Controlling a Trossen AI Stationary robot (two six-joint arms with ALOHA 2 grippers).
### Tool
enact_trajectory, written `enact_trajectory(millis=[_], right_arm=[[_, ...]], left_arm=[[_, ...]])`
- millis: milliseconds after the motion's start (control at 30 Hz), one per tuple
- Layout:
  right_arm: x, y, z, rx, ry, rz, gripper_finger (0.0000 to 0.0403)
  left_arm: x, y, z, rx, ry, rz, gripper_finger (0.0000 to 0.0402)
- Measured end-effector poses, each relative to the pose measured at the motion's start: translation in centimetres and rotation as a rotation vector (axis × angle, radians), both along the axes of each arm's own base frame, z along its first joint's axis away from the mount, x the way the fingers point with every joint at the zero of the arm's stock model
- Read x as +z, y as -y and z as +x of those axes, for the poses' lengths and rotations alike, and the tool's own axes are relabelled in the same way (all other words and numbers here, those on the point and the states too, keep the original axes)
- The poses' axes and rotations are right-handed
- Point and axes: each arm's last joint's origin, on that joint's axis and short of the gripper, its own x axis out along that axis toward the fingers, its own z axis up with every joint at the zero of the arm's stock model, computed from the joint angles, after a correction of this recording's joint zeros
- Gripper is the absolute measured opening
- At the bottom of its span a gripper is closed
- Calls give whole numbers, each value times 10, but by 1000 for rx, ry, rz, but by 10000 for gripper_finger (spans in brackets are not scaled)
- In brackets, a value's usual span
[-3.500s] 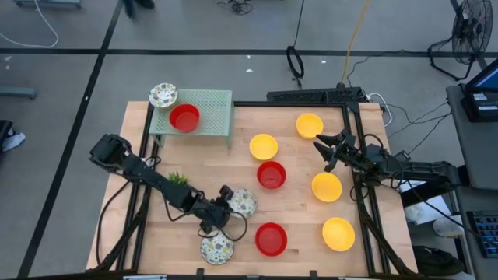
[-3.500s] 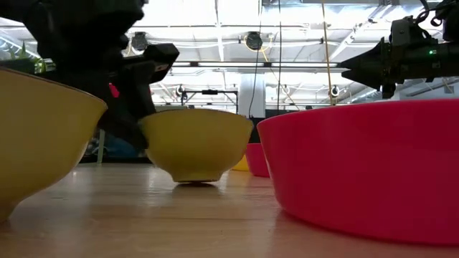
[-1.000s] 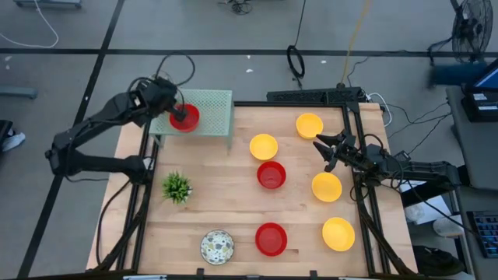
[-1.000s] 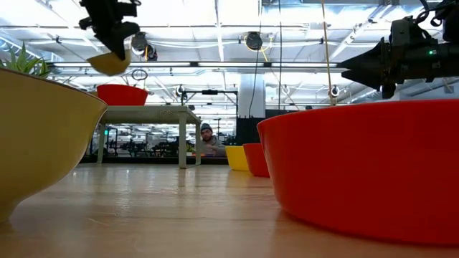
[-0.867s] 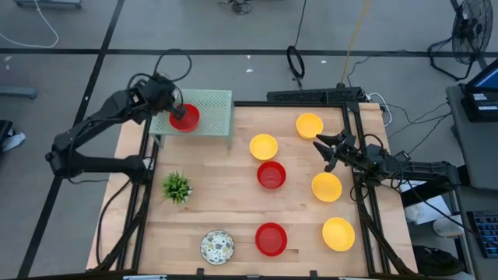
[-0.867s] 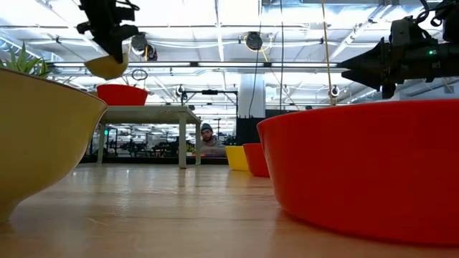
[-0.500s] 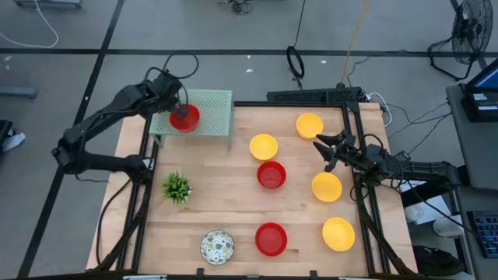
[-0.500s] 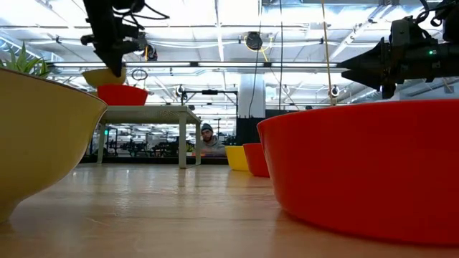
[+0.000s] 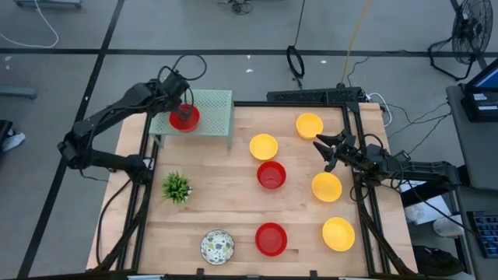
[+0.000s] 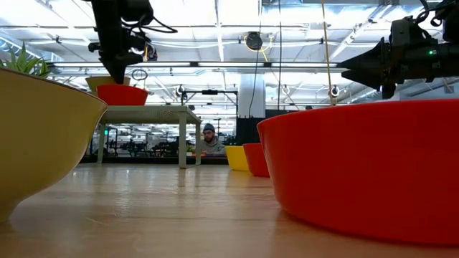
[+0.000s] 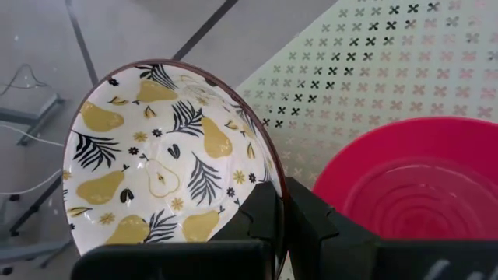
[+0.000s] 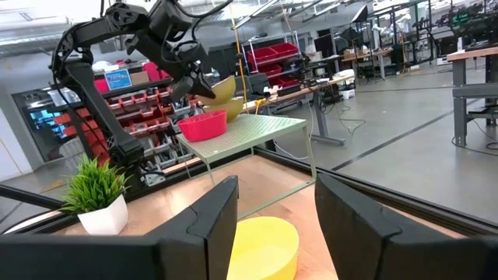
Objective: Pick & Place Mini bowls
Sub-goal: Stack the white patterned bowl on the white patterned bowl on the shelf
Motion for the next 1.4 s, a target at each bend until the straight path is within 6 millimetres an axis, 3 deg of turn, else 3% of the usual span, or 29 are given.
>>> enact_trajectory(millis=[433,1400], right_arm=[[0,0,0,0,0,0,162],[0,0,0,0,0,0,162]], left_arm=[[-2,-3,-10,50,-34,-37,10],[-2,-5,-9,4,-1,-62,10]])
